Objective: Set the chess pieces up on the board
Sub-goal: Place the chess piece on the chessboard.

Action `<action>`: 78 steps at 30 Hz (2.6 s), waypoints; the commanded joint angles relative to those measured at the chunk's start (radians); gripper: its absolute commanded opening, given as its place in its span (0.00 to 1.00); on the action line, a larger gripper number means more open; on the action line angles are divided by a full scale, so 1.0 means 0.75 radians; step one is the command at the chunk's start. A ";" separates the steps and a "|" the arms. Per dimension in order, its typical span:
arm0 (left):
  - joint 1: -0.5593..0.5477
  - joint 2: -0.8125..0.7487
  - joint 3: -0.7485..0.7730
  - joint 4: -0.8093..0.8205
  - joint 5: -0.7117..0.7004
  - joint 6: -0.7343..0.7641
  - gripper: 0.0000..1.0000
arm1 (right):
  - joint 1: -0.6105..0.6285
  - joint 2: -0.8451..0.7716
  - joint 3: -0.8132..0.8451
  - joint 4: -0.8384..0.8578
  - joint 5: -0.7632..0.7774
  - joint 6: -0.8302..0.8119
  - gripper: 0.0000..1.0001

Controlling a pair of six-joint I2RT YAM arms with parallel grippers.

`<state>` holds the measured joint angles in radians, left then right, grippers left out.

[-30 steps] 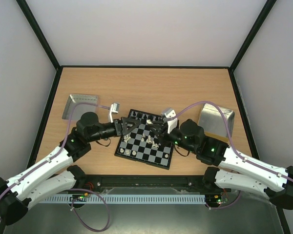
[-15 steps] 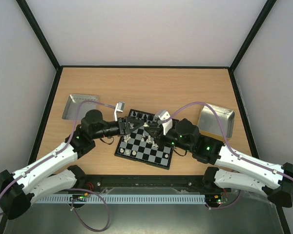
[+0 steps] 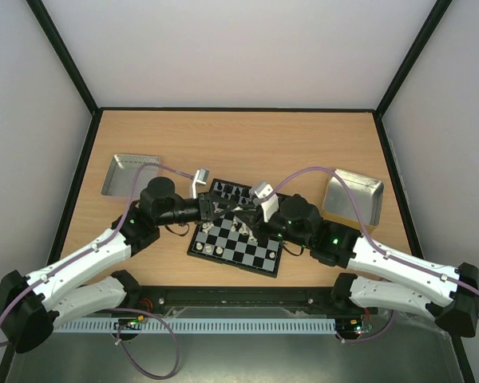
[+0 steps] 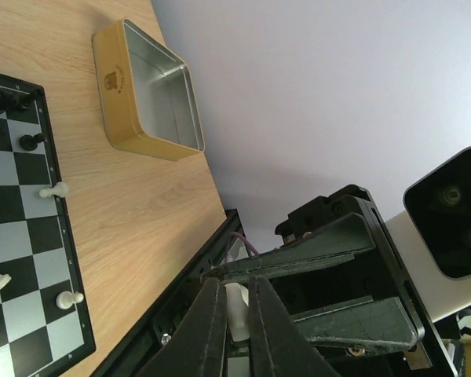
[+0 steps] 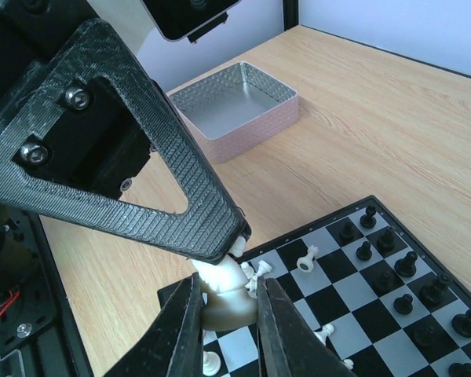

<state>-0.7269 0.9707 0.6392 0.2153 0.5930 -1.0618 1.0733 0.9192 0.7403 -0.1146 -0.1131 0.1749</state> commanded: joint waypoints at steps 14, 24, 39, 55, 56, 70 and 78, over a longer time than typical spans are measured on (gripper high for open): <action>-0.048 -0.115 0.112 -0.579 -0.627 0.393 0.02 | 0.005 -0.020 0.057 -0.170 0.661 0.359 0.62; -0.520 0.137 0.152 -0.680 -1.100 0.440 0.02 | -0.233 0.013 0.148 -0.462 0.952 0.888 0.66; -0.943 0.744 0.374 -0.598 -1.320 0.559 0.02 | -0.360 0.020 0.036 -0.426 0.766 1.036 0.66; -0.953 0.842 0.330 -0.494 -1.284 0.565 0.02 | -0.362 -0.005 -0.019 -0.409 0.732 1.042 0.66; -0.954 0.849 0.325 -0.484 -1.284 0.565 0.02 | -0.363 -0.003 -0.021 -0.408 0.729 1.042 0.66; -0.950 0.924 0.321 -0.486 -1.331 0.563 0.03 | -0.363 -0.006 -0.022 -0.413 0.722 1.031 0.67; -0.950 0.939 0.316 -0.462 -1.320 0.566 0.04 | -0.363 -0.013 -0.025 -0.422 0.712 1.022 0.67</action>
<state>-1.4330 1.6588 0.8883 -0.1497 -0.3782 -0.6426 0.8051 0.9234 0.7300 -0.4210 0.4026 0.9390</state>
